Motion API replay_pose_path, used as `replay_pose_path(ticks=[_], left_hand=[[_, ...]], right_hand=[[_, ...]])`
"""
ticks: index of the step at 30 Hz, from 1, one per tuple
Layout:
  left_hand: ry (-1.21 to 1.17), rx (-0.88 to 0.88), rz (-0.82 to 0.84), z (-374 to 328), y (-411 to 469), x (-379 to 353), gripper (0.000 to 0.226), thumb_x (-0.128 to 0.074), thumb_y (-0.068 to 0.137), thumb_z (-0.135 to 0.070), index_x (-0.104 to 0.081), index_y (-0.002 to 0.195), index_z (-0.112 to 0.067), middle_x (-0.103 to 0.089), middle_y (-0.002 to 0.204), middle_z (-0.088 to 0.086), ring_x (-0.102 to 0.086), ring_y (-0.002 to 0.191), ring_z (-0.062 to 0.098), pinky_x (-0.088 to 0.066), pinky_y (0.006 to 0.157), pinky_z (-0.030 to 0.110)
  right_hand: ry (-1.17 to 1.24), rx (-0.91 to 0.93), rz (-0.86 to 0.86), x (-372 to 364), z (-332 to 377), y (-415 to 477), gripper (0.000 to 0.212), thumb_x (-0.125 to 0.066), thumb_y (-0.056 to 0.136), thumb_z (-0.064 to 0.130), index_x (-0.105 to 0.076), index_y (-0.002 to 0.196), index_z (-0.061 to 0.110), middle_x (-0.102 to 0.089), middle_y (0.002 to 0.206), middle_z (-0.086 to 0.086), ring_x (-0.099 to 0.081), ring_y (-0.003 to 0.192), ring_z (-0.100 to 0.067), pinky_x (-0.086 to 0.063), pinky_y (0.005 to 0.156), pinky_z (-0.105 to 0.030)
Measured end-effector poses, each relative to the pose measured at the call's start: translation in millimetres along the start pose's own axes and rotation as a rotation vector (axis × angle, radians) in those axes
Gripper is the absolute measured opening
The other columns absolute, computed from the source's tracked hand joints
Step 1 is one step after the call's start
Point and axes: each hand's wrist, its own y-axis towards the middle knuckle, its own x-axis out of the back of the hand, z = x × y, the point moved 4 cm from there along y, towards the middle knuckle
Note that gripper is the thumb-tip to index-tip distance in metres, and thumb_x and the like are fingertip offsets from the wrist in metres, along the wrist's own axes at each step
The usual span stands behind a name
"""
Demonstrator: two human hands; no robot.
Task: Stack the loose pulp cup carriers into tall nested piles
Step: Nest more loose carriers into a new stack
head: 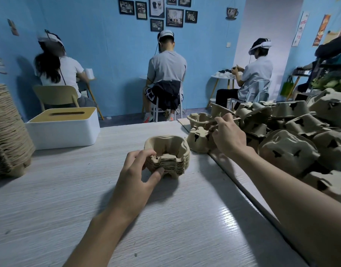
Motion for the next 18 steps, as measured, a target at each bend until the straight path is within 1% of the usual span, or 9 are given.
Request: replay_pose_path(ticks=[2,5,7,8,10,12,13,15,18], left_hand=[[0.003,0.004,0.005,0,0,0,0.038,-0.074,0.088,-0.027,-0.059,0.123,-0.032,-0.052,0.12,-0.01,-0.054,0.108,0.002,-0.034,0.086,0.001],[0.004,0.005,0.011,-1,0,1,0.037,-0.073,0.089,-0.026,-0.059,0.123,-0.031,-0.052,0.12,-0.009,-0.055,0.109,0.005,-0.034,0.086,0.001],[0.001,0.01,0.015,-2,-1,1,0.037,-0.073,0.089,-0.026,-0.059,0.122,-0.032,-0.051,0.12,-0.01,-0.055,0.109,0.005,-0.034,0.086,0.001],[-0.001,0.01,0.015,-2,-1,1,0.037,-0.073,0.089,-0.026,-0.059,0.122,-0.033,-0.051,0.12,-0.01,-0.055,0.109,0.005,-0.034,0.085,0.001],[-0.002,0.01,0.009,-2,-1,1,0.037,-0.073,0.089,-0.026,-0.059,0.122,-0.033,-0.051,0.119,-0.01,-0.054,0.108,0.001,-0.033,0.084,-0.001],[-0.005,0.005,0.005,-3,-1,1,0.037,-0.073,0.089,-0.025,-0.059,0.122,-0.032,-0.051,0.119,-0.01,-0.05,0.108,-0.009,-0.032,0.084,-0.003],[-0.006,0.003,0.003,-3,0,0,0.037,-0.073,0.089,-0.025,-0.059,0.122,-0.032,-0.051,0.119,-0.01,-0.048,0.108,-0.013,-0.032,0.084,-0.004],[-0.002,0.001,-0.002,-2,0,0,0.037,-0.073,0.089,-0.025,-0.059,0.122,-0.032,-0.051,0.119,-0.01,-0.047,0.109,-0.014,-0.033,0.084,-0.003],[0.0,0.002,-0.006,-1,0,0,0.037,-0.074,0.088,-0.026,-0.059,0.122,-0.032,-0.052,0.119,-0.011,-0.049,0.109,-0.012,-0.034,0.085,-0.002]], right_hand=[[-0.011,-0.006,-0.035,0,-2,-4,0.022,-0.05,0.096,0.017,-0.064,0.112,0.01,-0.045,0.121,-0.009,-0.059,0.088,-0.033,-0.044,0.058,-0.035],[-0.029,0.004,-0.046,-4,-6,-9,0.019,-0.052,0.095,0.016,-0.069,0.09,0.009,-0.047,0.119,-0.005,-0.055,0.079,-0.027,-0.043,0.054,-0.032],[-0.06,0.022,-0.028,-10,-9,-12,0.016,-0.052,0.096,0.016,-0.067,0.092,0.01,-0.05,0.11,-0.004,-0.056,0.079,-0.029,-0.038,0.055,-0.032],[-0.056,0.021,-0.023,-12,-10,-13,0.014,-0.051,0.096,0.015,-0.065,0.097,0.012,-0.052,0.109,-0.004,-0.058,0.083,-0.031,-0.037,0.058,-0.033],[-0.002,0.0,-0.036,-12,-11,-14,0.02,-0.048,0.096,0.01,-0.062,0.109,0.014,-0.056,0.116,-0.003,-0.06,0.096,-0.032,-0.038,0.063,-0.035],[0.081,-0.018,-0.063,-9,-10,-13,0.025,-0.046,0.096,0.009,-0.06,0.116,0.015,-0.058,0.123,-0.002,-0.06,0.102,-0.032,-0.045,0.068,-0.037],[0.123,-0.016,-0.075,-8,-8,-11,0.024,-0.045,0.097,0.011,-0.061,0.115,0.014,-0.059,0.123,-0.002,-0.059,0.103,-0.032,-0.047,0.071,-0.039],[0.172,0.001,-0.061,-7,-3,-6,0.018,-0.048,0.098,0.019,-0.063,0.108,0.014,-0.062,0.118,-0.003,-0.058,0.104,-0.032,-0.045,0.076,-0.04],[0.092,-0.02,-0.017,-12,2,7,0.021,-0.053,0.098,0.037,-0.062,0.094,0.018,-0.066,0.111,-0.003,-0.049,0.112,-0.033,-0.036,0.092,-0.043]])
